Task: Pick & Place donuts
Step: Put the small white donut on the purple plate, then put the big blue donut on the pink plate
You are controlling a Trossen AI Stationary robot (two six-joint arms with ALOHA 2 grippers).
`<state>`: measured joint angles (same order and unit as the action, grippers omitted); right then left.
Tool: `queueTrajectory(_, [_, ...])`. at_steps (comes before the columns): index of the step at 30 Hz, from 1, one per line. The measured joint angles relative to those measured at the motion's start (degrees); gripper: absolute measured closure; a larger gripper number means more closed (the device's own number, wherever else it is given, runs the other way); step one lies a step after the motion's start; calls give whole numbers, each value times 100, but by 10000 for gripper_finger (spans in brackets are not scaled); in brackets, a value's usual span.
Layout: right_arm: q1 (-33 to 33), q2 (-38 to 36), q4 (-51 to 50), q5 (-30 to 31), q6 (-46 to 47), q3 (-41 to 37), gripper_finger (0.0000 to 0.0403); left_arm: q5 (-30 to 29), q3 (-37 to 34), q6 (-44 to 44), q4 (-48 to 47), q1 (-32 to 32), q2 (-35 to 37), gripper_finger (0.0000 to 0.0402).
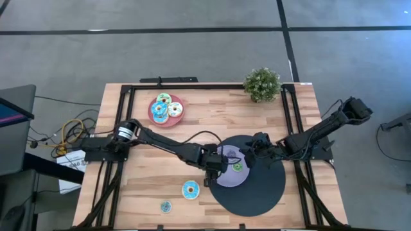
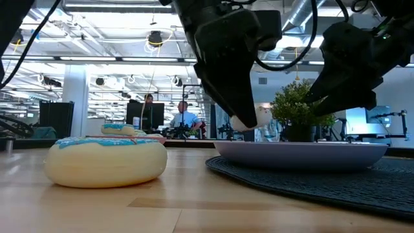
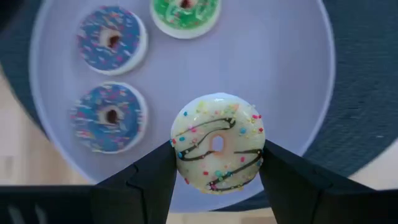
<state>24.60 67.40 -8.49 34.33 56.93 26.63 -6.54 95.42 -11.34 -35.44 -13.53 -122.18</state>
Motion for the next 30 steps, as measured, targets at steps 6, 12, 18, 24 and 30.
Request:
queueTrajectory(6, [0, 0, 43, -2, -37, 0, 172, 176, 0, -161, -12, 129, -4, 194])
queueTrajectory(12, [0, 0, 44, -9, -42, 0, 172, 373, 0, -176, 34, 163, -33, 194])
queueTrajectory(18, [0, 0, 44, -9, -44, 0, 172, 408, 3, -111, 27, 161, -165, 185])
queueTrajectory(24, [0, 0, 44, -9, -44, 0, 172, 563, 5, -117, 53, 165, -208, 143])
queueTrajectory(30, [0, 0, 42, -9, -46, 0, 172, 433, 11, -112, 28, 178, -216, 111])
